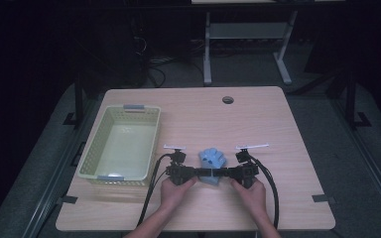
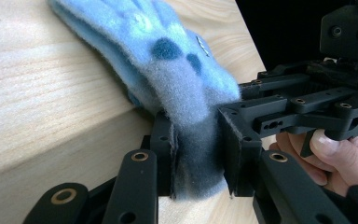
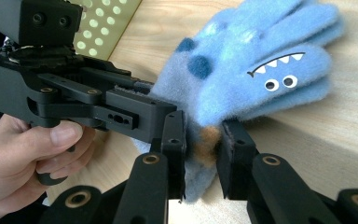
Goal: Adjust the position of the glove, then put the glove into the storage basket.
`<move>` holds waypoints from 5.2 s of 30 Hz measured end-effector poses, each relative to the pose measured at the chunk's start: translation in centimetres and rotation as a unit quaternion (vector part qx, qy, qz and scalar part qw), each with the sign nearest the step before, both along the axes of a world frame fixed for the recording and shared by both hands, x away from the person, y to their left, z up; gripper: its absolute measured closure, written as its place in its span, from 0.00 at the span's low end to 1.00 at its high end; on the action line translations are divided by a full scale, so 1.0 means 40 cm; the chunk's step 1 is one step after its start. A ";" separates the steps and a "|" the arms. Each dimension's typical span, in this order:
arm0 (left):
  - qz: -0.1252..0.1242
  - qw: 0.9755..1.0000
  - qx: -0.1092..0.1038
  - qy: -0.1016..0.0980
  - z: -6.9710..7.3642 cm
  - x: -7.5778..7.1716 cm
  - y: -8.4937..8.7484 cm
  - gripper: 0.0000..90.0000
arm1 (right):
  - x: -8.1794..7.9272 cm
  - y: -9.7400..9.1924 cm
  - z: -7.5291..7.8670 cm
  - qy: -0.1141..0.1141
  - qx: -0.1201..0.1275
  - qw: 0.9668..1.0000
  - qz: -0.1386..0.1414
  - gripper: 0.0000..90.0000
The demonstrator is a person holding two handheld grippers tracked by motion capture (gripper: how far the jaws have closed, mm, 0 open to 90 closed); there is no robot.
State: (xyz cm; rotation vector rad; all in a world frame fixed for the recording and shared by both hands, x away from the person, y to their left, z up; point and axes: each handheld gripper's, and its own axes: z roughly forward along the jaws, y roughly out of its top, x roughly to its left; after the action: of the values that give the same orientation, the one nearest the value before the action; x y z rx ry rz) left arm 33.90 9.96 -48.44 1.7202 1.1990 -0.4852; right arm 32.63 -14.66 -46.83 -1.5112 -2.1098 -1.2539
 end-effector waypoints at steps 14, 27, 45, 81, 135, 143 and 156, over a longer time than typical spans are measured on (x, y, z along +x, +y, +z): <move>-0.011 1.000 0.002 -0.028 0.044 -0.006 -0.001 0.76 | -0.010 -0.004 0.037 -0.020 0.008 1.000 0.000 0.83; -0.014 0.999 -0.009 -0.039 0.072 -0.009 0.016 0.76 | -0.010 0.002 0.071 -0.026 0.011 1.000 0.006 0.83; -0.014 0.998 -0.023 -0.058 0.149 -0.018 0.048 0.76 | -0.011 0.024 0.148 -0.048 0.022 0.998 0.017 0.83; -0.015 0.996 -0.051 -0.075 0.253 0.011 0.191 0.76 | 0.038 0.139 0.263 -0.074 0.042 0.995 0.053 0.83; 0.014 0.995 -0.064 -0.069 0.315 0.044 0.472 0.77 | 0.132 0.411 0.330 -0.085 0.056 0.987 0.121 0.83; 0.016 0.996 -0.058 -0.068 0.320 0.045 0.495 0.77 | 0.139 0.436 0.332 -0.086 0.057 0.987 0.127 0.83; 0.020 0.996 -0.060 -0.060 0.315 0.044 0.538 0.77 | 0.147 0.478 0.325 -0.081 0.059 0.985 0.138 0.83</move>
State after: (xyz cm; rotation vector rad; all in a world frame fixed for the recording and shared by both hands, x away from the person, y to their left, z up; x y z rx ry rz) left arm 35.67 31.47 -35.84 1.5967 1.0944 -0.4147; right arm 38.51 4.46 -33.83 -1.0552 -2.2076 -1.4076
